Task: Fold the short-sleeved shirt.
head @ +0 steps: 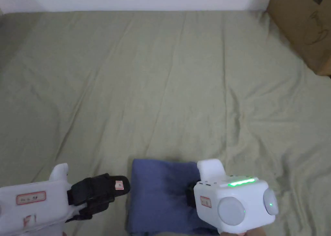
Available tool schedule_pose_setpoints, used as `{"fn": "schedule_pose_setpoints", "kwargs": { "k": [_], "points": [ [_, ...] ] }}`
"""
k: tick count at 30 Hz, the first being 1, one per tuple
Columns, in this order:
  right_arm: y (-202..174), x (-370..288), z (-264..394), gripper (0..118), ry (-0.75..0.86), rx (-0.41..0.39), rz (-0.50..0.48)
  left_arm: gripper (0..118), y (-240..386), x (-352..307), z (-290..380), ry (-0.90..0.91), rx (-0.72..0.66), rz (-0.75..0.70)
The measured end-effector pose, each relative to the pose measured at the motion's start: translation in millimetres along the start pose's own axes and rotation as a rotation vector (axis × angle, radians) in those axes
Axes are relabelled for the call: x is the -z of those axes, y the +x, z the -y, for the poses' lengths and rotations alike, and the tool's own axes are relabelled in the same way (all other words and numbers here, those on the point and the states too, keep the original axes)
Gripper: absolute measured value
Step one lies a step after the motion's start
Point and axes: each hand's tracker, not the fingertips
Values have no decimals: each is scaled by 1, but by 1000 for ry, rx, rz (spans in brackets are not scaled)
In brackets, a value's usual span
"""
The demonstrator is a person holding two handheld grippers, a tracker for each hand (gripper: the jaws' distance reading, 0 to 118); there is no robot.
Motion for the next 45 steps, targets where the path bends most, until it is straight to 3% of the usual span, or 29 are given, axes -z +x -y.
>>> {"fn": "schedule_pose_setpoints", "kwargs": {
  "k": [1, 4, 6, 13, 15, 17, 20, 27, 35, 40, 42, 43, 45],
  "points": [
    [3, -3, -1, 0, 13, 38, -21, 99, -8, 8, -4, -22, -32, 19],
    [9, -9, -2, 0, 13, 48, -40, 99, -20, 45, -14, -123, -63, 24],
    [11, -11, -1, 0, 12, 55, -46, 99, -20, 72, -19, -193, -27, -19],
    [7, -11, 0, 0, 13, 65, -35, 98, -14, 111, -38, -300, 11, 73],
    [6, -11, -1, 0, 11, 66, -32, 83, -10, 113, -41, -316, 64, 37],
    [5, -13, -1, 0, 9, 69, -25, 36, -17, 110, -42, -300, 66, -51],
    [3, -22, -4, 0, 17, 102, -53, 27, -34, 104, -47, -317, -7, 25],
    [-12, -76, -11, 0, 178, 97, -65, 27, -15, 24, -70, -279, 214, -189],
    [-33, -110, -16, 0, 287, 79, -87, 27, -34, -119, -150, -168, 392, -904],
    [-33, -98, -14, 0, 260, 90, -84, 27, -59, -161, -181, -130, 364, -1179],
    [-33, -95, -12, 0, 244, 93, -82, 27, -66, -167, -184, -110, 351, -1241],
    [-33, -93, -11, 0, 237, 94, -83, 29, -72, -169, -185, -111, 353, -1206],
    [-34, -92, -10, 0, 225, 96, -84, 47, -73, -165, -182, -99, 320, -1207]
  ]
}}
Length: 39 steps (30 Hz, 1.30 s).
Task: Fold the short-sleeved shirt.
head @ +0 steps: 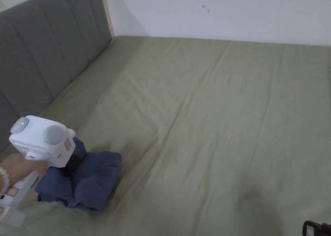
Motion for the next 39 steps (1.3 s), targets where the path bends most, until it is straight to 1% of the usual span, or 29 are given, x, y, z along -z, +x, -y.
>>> {"fn": "schedule_pose_setpoints", "kwargs": {
  "k": [1, 2, 3, 5, 7, 8, 9, 10, 11, 13, 15, 16, 19, 20, 22, 24, 27, 28, 30, 32, 33, 34, 35, 36, 37, 38, 39],
  "points": [
    [0, 0, 0, 0, -3, 0, 1, 67, 1, 4, 0, 27, -2, -25],
    [0, 0, 1, 0, -6, -2, 1, 79, 5, 3, 3, 63, 6, -49],
    [0, 0, 0, 0, -8, -3, 3, 86, 7, -1, 6, 81, 7, -48],
    [1, -1, -1, 0, -7, -10, -1, 87, 0, -14, 5, 98, -25, -16],
    [1, -4, -4, 0, -2, -16, -2, 87, -2, -34, 9, 140, -113, 51],
    [0, -7, -5, 0, 3, -20, -5, 86, -3, -47, 13, 193, -166, 111],
    [0, -8, -6, 0, 9, -20, -7, 84, -13, -56, 13, 220, -207, 161],
    [0, -10, -7, 0, 16, -19, -11, 76, -8, -71, 18, 251, -236, 203],
    [0, -12, -8, 0, 25, -19, -15, 59, 0, -84, 23, 291, -230, 224],
    [-1, -16, -10, 0, 44, -16, -21, 8, 12, -108, 33, 379, -182, 244],
    [-3, -21, -12, 0, 65, -22, -27, 1, 44, -136, 49, 464, -154, 236],
    [-5, -24, -14, 0, 81, -28, -25, 0, 60, -151, 62, 552, -156, 253],
    [-9, -35, -20, 0, 135, -42, -8, 0, 101, -184, 90, 632, -147, 374],
    [-12, -38, -23, 0, 156, -52, 3, 0, 118, -195, 100, 683, -153, 375],
    [-16, -47, -30, 0, 195, -64, 26, 0, 155, -216, 120, 748, -75, 325],
    [-22, -58, -36, 0, 250, -77, 33, 0, 184, -230, 135, 823, -38, 243],
    [-32, -80, -45, 0, 324, -100, 45, 0, 209, -245, 149, 887, -42, 267],
    [-36, -88, -47, 0, 348, -116, 63, 0, 219, -251, 152, 894, -45, 274],
    [-42, -101, -51, 0, 396, -143, 92, 0, 235, -258, 158, 926, -13, 231],
    [-47, -114, -54, 0, 439, -155, 113, 0, 249, -269, 167, 998, -24, 221],
    [-49, -120, -56, 0, 456, -148, 130, 5, 250, -273, 171, 1032, -28, 251],
    [-50, -127, -57, 2, 477, -147, 130, 22, 250, -279, 174, 1054, -46, 281],
    [-51, -134, -58, 10, 503, -144, 126, 50, 251, -284, 175, 1057, -44, 307],
    [-51, -139, -59, 25, 524, -137, 132, 84, 254, -290, 174, 1059, -45, 312],
    [-53, -144, -60, 46, 537, -138, 145, 115, 257, -293, 174, 1062, -56, 303],
    [-54, -149, -61, 61, 547, -144, 152, 117, 260, -296, 175, 1074, -65, 294],
    [-55, -152, -62, 74, 555, -146, 159, 118, 262, -298, 178, 1093, -63, 286]
  ]
}}
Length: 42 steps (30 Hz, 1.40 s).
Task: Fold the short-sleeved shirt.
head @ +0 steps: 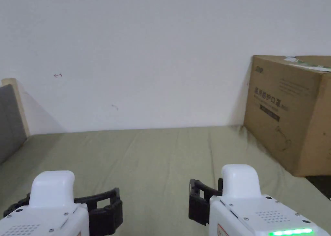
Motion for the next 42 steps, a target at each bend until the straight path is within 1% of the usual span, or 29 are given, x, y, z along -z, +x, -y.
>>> {"fn": "schedule_pose_setpoints", "kwargs": {
  "k": [1, 2, 4, 5, 7, 9, 10, 13, 16, 19, 21, 25, 29, 34, 38, 42],
  "points": [
    [0, -3, -3, 90, 7, 0, 13, 118, 4, 1, -3, 49, 7, -13],
    [1, -5, -5, 100, 17, 0, 18, 118, 7, 0, -2, 44, 15, -7],
    [3, -9, -7, 117, 36, -1, 25, 118, 11, 0, -3, 47, 18, -4],
    [3, -10, -8, 118, 50, -2, 33, 118, 19, -3, -6, 43, 13, 1],
    [3, -15, -10, 118, 81, -10, 58, 118, 22, -4, -6, 34, 6, 12],
    [2, -15, -14, 118, 96, -32, 90, 117, 29, -7, -9, 30, 36, 37],
    [2, -16, -16, 118, 100, -43, 98, 117, 34, -8, -9, 38, 72, 23],
    [3, -17, -18, 118, 113, -47, 100, 117, 41, -11, -12, 54, 118, -4],
    [3, -17, -19, 118, 124, -38, 91, 117, 44, -18, -13, 103, 103, -20],
    [3, -16, -20, 118, 138, -51, 97, 117, 46, -24, -22, 123, 68, -12],
    [5, -16, -23, 118, 130, -47, 90, 117, 47, -26, -27, 127, 48, -43],
    [9, -17, -25, 118, 137, -30, 102, 117, 51, -29, -30, 136, 61, -91],
    [8, -17, -26, 118, 133, -56, 106, 117, 51, -29, -30, 117, 60, -85],
    [3, -18, -24, 118, 133, -65, 93, 117, 50, -25, -29, 94, 45, -88],
    [1, -17, -24, 118, 131, -67, 86, 117, 49, -30, -27, 153, 56, -87],
    [1, -16, -24, 118, 131, -55, 88, 117, 49, -29, -26, 168, 75, -96]
  ]
}}
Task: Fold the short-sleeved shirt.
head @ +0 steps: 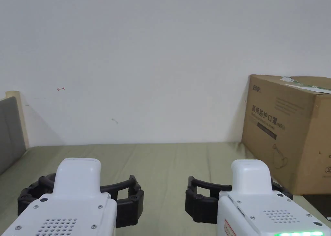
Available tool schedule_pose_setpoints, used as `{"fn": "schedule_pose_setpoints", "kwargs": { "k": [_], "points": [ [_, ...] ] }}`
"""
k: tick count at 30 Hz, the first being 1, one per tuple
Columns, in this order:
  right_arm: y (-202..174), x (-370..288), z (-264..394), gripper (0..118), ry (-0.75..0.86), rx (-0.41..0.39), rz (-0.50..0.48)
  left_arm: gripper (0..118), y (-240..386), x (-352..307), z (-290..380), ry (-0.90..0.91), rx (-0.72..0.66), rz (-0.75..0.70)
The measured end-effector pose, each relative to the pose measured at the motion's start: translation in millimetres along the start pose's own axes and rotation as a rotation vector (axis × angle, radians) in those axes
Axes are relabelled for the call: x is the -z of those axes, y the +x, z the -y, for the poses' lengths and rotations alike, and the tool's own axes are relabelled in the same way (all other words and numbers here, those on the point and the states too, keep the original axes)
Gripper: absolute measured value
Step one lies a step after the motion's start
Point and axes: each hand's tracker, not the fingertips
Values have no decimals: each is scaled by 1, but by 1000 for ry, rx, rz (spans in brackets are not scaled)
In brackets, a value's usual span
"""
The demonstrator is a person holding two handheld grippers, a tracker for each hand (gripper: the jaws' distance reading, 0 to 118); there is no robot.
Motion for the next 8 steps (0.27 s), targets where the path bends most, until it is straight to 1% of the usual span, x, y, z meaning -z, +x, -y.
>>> {"fn": "schedule_pose_setpoints", "kwargs": {
  "k": [5, 8],
  "points": [
    [-1, 0, 0, 118, 4, 3, 1, 117, -4, 4, 2, 1, -34, -8],
    [-1, -1, 1, 118, 13, 2, 5, 117, -3, 6, 4, 16, -13, -33]
  ]
}}
